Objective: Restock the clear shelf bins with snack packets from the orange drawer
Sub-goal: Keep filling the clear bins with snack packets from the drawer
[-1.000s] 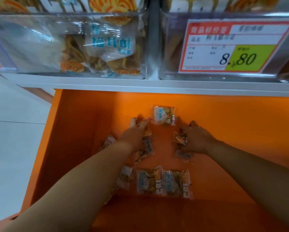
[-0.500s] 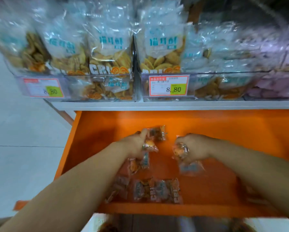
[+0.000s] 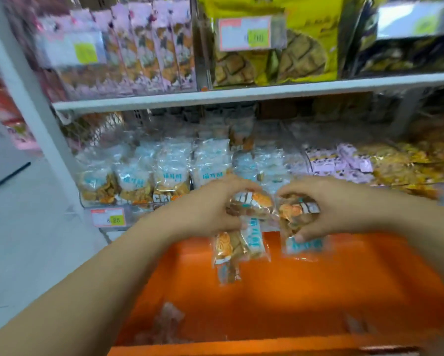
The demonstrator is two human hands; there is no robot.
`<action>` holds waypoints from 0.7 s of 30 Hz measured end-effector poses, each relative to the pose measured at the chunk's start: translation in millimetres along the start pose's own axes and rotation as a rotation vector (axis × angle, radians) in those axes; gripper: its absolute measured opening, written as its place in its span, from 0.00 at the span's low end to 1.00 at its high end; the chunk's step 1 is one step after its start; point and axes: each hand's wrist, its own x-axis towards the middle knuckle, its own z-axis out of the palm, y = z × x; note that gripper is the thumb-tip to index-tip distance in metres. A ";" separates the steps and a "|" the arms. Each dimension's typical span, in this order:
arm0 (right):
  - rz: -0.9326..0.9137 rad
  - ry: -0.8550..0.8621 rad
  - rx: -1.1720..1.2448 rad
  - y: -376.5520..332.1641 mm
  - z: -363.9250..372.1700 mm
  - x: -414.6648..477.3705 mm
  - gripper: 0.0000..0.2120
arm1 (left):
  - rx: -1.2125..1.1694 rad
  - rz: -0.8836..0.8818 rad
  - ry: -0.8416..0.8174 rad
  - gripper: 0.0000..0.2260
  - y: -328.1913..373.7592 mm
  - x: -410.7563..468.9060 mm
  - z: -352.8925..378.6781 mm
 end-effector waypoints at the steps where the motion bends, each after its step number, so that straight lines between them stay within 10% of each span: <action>1: 0.013 0.082 0.022 6.0 -10.7 -1.5 0.39 | -0.009 0.009 0.065 0.27 7.9 6.5 -7.3; 15: 0.161 0.811 0.341 101.4 -9.4 46.6 0.34 | -0.215 -0.265 0.547 0.26 -1.0 174.0 23.7; 21: 0.008 0.865 0.398 87.2 -8.9 64.6 0.33 | -0.436 -0.301 0.319 0.22 -18.1 203.2 34.4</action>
